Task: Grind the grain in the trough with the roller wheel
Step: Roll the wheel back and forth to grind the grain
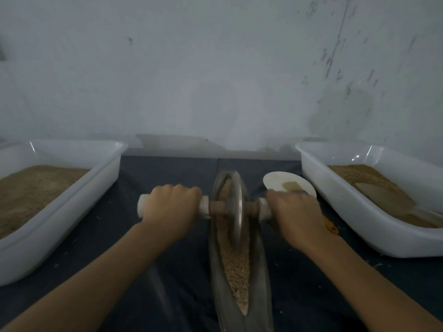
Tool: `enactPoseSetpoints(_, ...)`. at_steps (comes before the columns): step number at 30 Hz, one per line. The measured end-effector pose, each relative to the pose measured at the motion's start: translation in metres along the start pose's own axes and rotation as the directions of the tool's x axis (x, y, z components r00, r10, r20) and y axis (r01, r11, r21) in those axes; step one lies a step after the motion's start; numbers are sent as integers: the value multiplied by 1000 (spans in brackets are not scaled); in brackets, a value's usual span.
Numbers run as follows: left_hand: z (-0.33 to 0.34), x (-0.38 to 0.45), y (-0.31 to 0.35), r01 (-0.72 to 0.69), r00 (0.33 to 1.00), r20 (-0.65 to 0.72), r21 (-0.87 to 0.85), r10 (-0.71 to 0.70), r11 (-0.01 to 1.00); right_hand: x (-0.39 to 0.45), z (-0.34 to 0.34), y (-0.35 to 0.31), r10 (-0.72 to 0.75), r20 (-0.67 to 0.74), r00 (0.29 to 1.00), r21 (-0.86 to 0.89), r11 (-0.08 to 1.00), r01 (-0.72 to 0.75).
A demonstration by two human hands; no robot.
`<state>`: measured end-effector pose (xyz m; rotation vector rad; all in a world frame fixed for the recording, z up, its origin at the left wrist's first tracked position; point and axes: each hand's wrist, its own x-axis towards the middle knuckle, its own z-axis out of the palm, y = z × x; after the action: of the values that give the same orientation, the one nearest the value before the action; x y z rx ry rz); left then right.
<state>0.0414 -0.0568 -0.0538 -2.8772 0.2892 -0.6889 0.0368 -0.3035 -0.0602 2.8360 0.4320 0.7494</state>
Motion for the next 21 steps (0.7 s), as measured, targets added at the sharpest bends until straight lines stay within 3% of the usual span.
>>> enactPoseSetpoints(4,-24,-58,-3,-190,968,-155,48,195,981,-57,-34,-10,-101,-155,983,25,994,106)
enactPoseSetpoints(6,-26,-67,-9,-227,952,-212,-5,220,974,-67,-36,-8,-115,-139,984,31,992,121)
enactPoseSetpoints(10,-8,-36,-5,-140,986,-83,36,142,990,-40,-23,-4,-70,-33,997,14,997,71)
enactPoseSetpoints(13,17,1,-7,6,1000,30,-85,-3,996,6,-6,-3,-68,-19,998,-104,992,65)
enactPoseSetpoints(17,32,14,-9,85,995,63,-166,-75,982,42,-6,-7,-64,-9,998,-117,991,63)
enactPoseSetpoints(19,26,0,-8,68,997,32,-106,-65,992,29,-13,-10,-59,22,998,-79,995,61)
enactPoseSetpoints(21,14,-22,-8,26,1000,5,-48,-26,999,-3,-22,-11,-82,-36,996,-68,995,80)
